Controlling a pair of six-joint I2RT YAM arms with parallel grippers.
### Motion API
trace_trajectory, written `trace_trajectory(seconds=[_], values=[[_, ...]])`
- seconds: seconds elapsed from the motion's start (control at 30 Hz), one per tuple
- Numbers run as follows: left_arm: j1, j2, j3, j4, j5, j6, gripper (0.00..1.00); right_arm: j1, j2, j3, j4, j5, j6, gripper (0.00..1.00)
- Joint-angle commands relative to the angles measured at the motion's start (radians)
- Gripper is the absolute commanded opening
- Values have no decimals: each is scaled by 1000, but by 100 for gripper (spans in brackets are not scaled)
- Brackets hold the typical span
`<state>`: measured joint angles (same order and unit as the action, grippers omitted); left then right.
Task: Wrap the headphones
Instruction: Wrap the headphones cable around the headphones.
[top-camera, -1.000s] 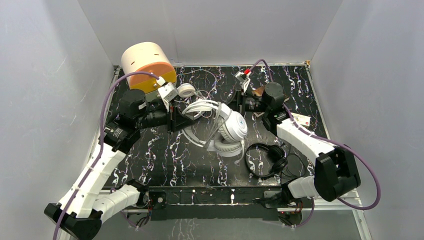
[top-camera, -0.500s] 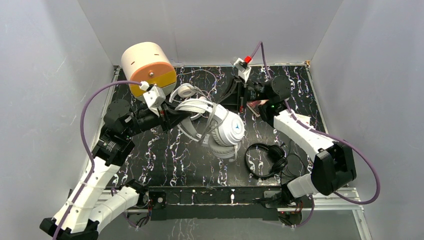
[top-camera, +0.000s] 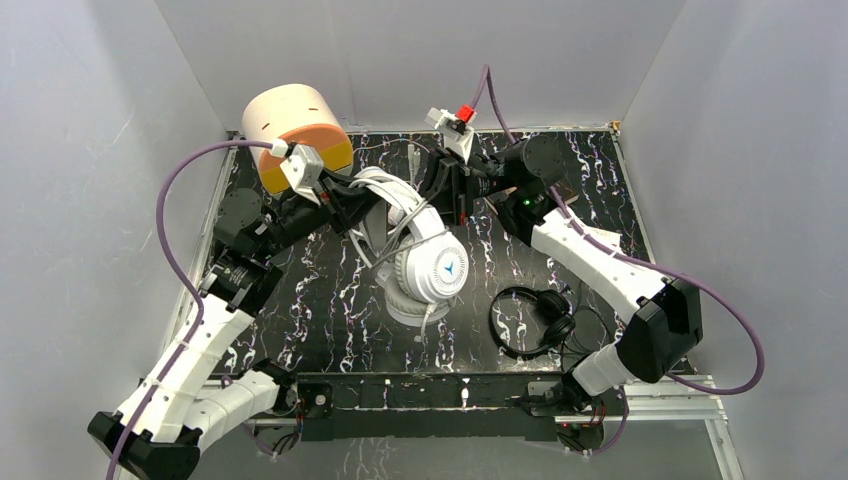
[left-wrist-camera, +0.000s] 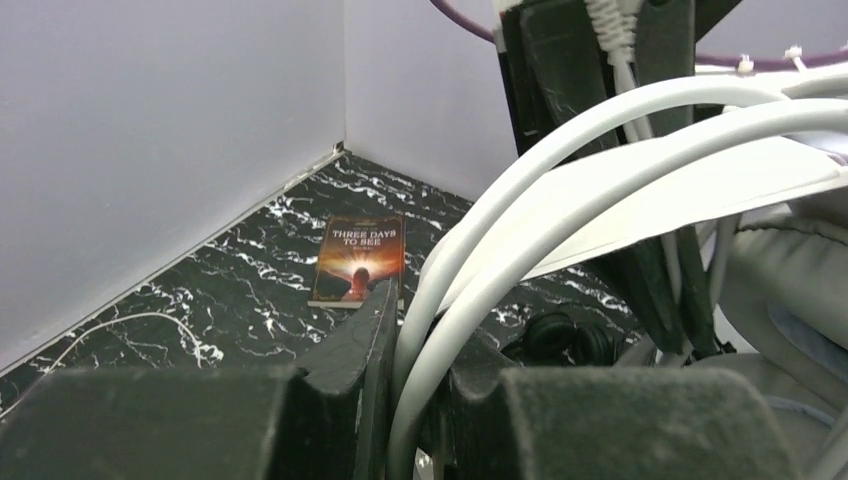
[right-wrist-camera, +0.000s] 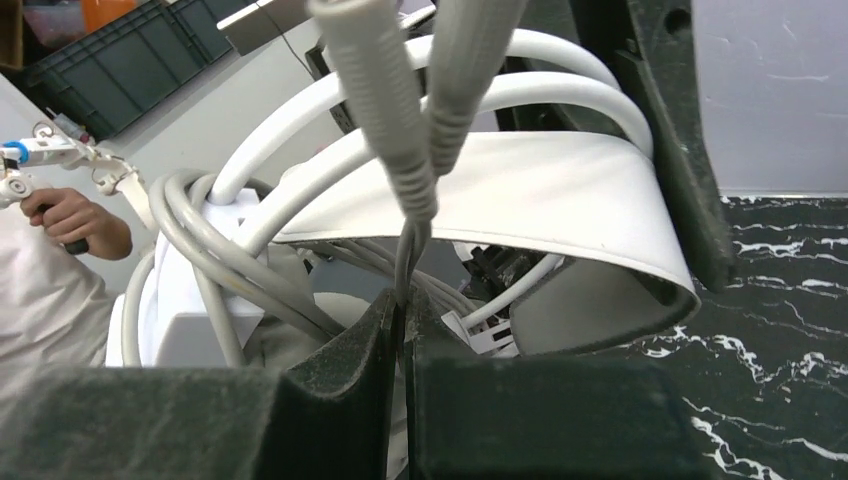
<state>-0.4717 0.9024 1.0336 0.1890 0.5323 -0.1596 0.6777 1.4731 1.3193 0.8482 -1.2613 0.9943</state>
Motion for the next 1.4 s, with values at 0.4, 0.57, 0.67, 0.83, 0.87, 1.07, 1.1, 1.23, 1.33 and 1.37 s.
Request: trace_trajectory(seconds=[0.4, 0.57, 0.67, 0.83, 0.87, 1.07, 1.1, 1.23, 1.33, 1.37], values=[[-1, -33, -179, 441, -125, -526, 0, 66, -29, 99, -168, 125, -169, 12], [-1, 44, -146, 682, 51, -525, 0, 117, -20, 141, -158, 111, -161, 11], [-1, 75, -63, 665, 75, -457, 0, 158, -23, 167, -165, 106, -169, 12], [-1, 116, 29, 661, 79, -440, 0, 205, -32, 194, -230, 103, -229, 12], [-1, 116, 36, 662, 70, -441, 0, 208, -36, 194, -258, 105, -251, 12], [-1, 87, 17, 717, -31, -516, 0, 230, -35, 186, -384, 117, -350, 12], [-1, 80, 10, 727, -46, -530, 0, 234, -29, 192, -397, 116, -359, 12], [-1, 75, -2, 768, -81, -569, 0, 260, 15, 258, -487, 121, -409, 12], [-1, 87, 2, 802, -83, -590, 0, 303, 54, 325, -633, 117, -507, 12], [-1, 91, 7, 807, -77, -594, 0, 308, 62, 345, -701, 122, -555, 12]])
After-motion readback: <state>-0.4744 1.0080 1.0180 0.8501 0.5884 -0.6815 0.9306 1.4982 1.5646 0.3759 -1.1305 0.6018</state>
